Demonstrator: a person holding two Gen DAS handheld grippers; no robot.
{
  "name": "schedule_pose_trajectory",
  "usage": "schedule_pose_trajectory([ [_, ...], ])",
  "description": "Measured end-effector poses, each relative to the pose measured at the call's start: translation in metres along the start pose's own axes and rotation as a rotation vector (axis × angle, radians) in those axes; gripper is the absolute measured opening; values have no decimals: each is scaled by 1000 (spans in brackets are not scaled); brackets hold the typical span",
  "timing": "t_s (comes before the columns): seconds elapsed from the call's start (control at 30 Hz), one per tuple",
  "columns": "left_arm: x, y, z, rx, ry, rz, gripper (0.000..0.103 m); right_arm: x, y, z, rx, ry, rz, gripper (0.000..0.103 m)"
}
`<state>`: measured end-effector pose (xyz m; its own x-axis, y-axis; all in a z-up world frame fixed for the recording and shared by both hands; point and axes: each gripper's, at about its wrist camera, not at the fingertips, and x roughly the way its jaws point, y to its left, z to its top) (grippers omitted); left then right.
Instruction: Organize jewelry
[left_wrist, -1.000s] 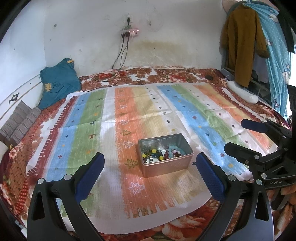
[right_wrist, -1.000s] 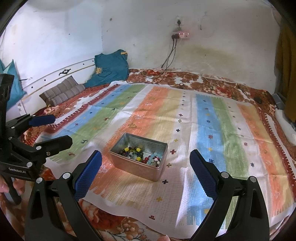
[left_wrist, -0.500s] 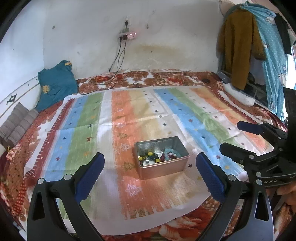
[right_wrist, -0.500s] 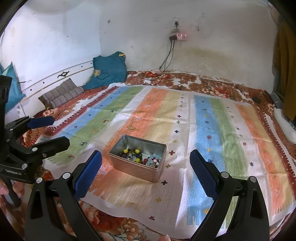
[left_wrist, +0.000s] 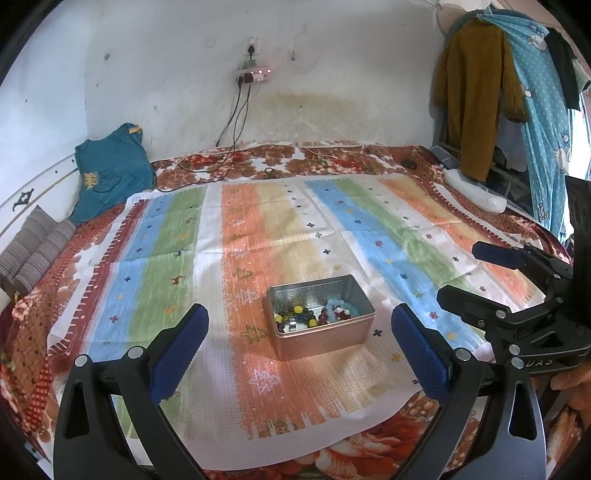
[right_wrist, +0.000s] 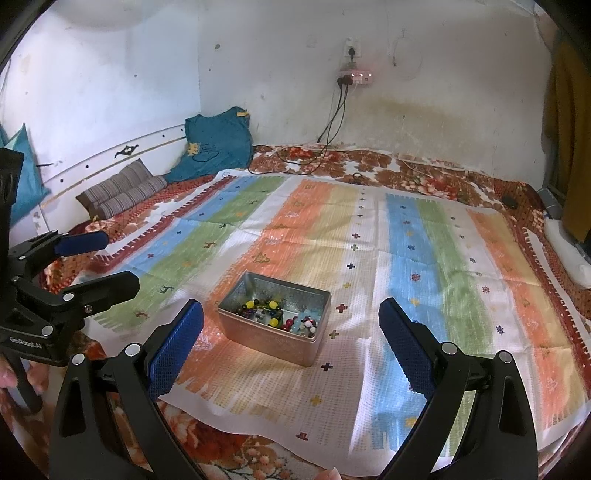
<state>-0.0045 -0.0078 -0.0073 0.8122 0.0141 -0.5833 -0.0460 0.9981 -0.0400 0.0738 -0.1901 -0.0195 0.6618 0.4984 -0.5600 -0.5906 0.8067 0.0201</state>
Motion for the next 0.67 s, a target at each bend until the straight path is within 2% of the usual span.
schedule_pose_trajectory([
  [0.67, -2, 0, 2, 15, 0, -11, 97, -1, 0, -1, 0, -4, 0, 97],
])
